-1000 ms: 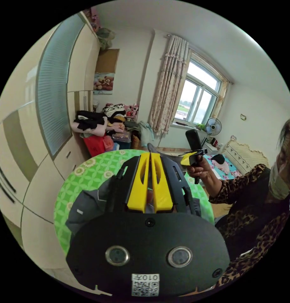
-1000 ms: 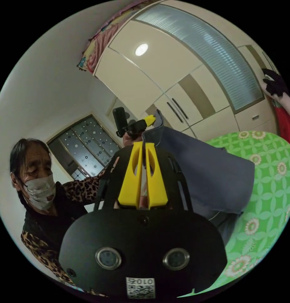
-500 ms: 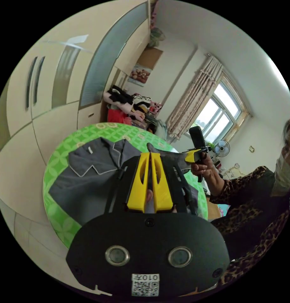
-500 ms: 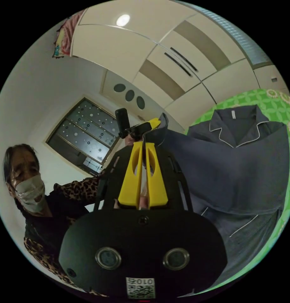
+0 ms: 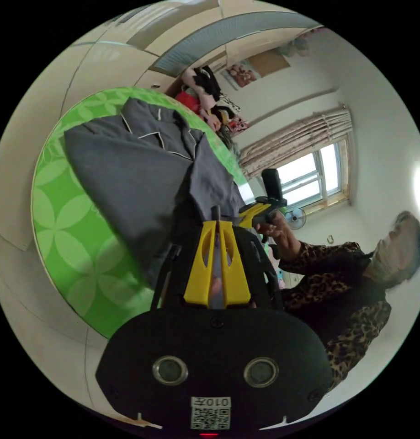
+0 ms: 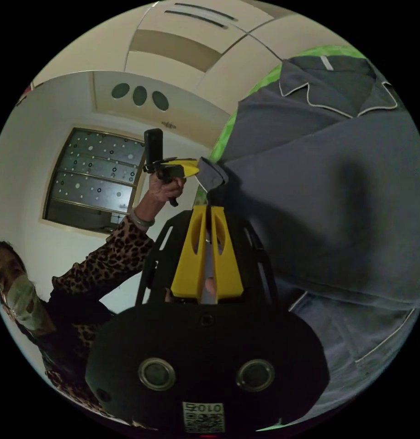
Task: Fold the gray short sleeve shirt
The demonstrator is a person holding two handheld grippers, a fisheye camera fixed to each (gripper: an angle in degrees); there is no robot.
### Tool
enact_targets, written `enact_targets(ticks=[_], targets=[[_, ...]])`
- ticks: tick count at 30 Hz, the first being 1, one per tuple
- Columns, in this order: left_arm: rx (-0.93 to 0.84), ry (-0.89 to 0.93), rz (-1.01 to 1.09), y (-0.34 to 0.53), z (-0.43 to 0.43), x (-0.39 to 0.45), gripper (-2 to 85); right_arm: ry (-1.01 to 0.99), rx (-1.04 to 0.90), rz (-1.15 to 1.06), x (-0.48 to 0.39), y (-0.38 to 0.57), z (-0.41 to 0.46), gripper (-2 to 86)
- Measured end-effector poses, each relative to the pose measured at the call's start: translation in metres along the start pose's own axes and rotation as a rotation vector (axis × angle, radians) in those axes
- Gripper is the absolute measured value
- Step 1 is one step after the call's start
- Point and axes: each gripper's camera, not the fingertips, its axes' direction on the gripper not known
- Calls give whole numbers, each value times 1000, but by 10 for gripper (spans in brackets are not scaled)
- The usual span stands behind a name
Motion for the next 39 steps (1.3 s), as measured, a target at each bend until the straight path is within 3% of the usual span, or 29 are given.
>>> enact_targets(ticks=[2,12,16,23,25,33,35,39], targets=[[-6,47,5,12,-2,2,-2,0,-15,-2,3,2,9,55],[-83,-68,2,37,3,30,-3,82,-175,-62,0,28,61,68],[-56,72,34,53,-8,49,-3,296,-155,-217,-36,53,76,52],[-75,118,11,83,-21,78,-3,571,-152,-386,-81,90,100,44],[-79,116,-10,94,-26,85,-3,730,-180,-461,-97,104,117,45],[132,95,-86,160,-59,149,-2,1156,-266,-784,-153,173,169,57],[165,81,-91,191,-53,184,-2,1118,-261,-803,-163,188,163,58],[251,16,-104,252,-42,253,-2,799,-203,-680,-167,212,103,55]])
